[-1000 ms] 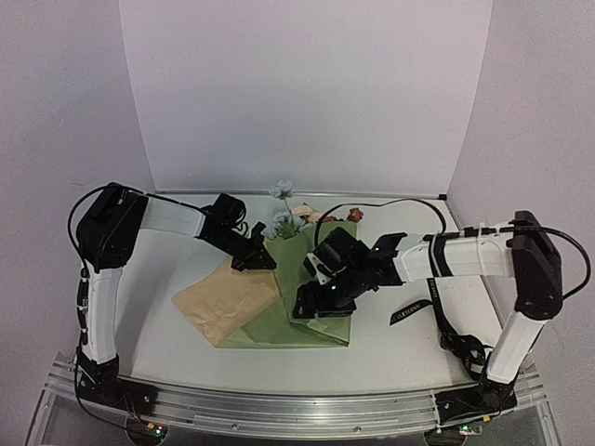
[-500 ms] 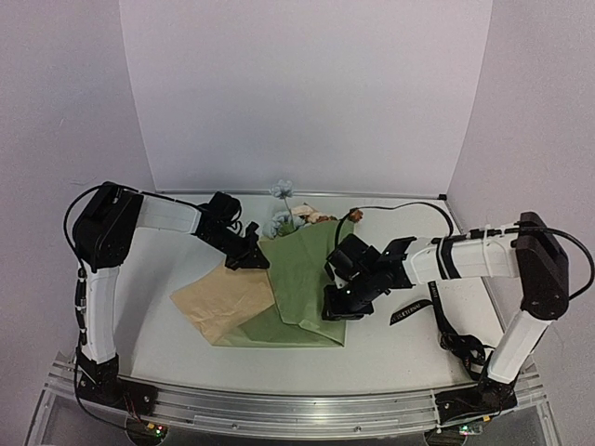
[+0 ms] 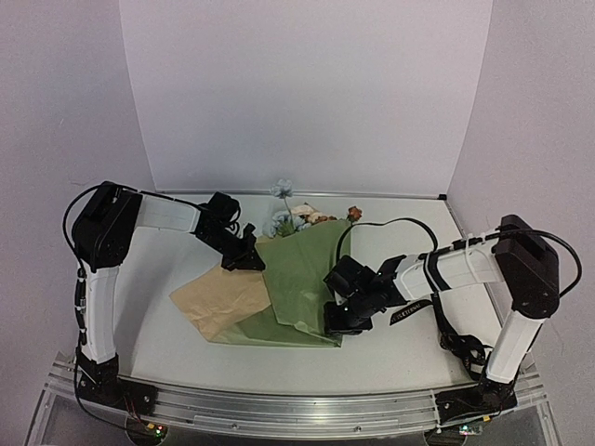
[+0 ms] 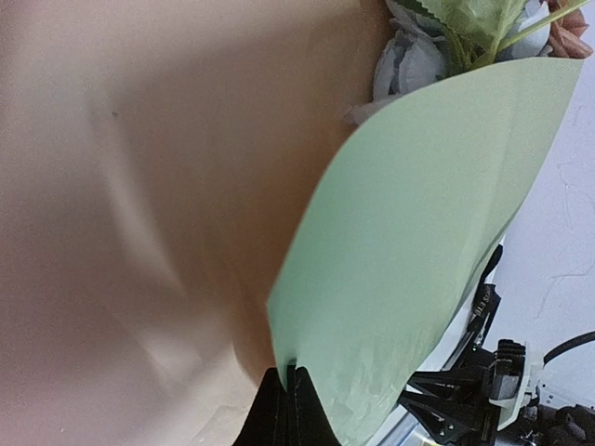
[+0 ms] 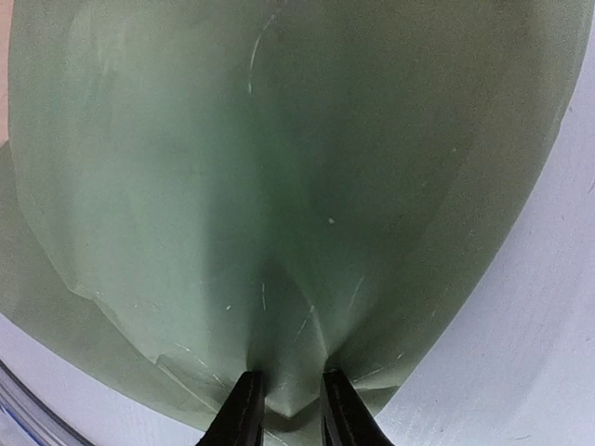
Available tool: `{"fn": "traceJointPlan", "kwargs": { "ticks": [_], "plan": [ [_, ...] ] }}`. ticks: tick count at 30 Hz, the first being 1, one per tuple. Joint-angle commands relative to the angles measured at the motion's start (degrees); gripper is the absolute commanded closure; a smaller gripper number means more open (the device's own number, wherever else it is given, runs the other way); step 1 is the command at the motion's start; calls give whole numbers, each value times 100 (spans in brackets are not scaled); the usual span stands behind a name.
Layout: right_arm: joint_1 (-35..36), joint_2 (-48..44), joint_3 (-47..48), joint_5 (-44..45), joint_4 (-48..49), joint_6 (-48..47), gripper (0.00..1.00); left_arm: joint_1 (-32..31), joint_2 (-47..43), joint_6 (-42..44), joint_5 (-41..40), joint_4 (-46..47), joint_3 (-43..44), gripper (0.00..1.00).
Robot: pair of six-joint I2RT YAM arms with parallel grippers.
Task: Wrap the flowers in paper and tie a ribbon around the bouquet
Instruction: Fold the one-fourth-folded wrapping paper at the center of the board, then press the fold line on the 2/3-folded wrapping paper.
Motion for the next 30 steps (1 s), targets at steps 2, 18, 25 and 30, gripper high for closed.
{"fn": "traceJointPlan", "kwargs": {
  "ticks": [2, 18, 25, 30],
  "plan": [
    [154, 213, -79, 348, 80, 220, 76, 82, -198, 111, -238, -93, 364, 100],
    [384, 443, 214, 796, -251, 791, 79, -84, -1957, -32, -895, -597, -281, 61],
    [404, 416, 192, 717, -92, 1029, 79, -1008, -2045, -816, 224, 815, -1426, 84],
    [413, 349, 101, 716, 101, 1158, 79, -1396, -1759, -1273, 675, 1888, -1879, 86]
  ]
}}
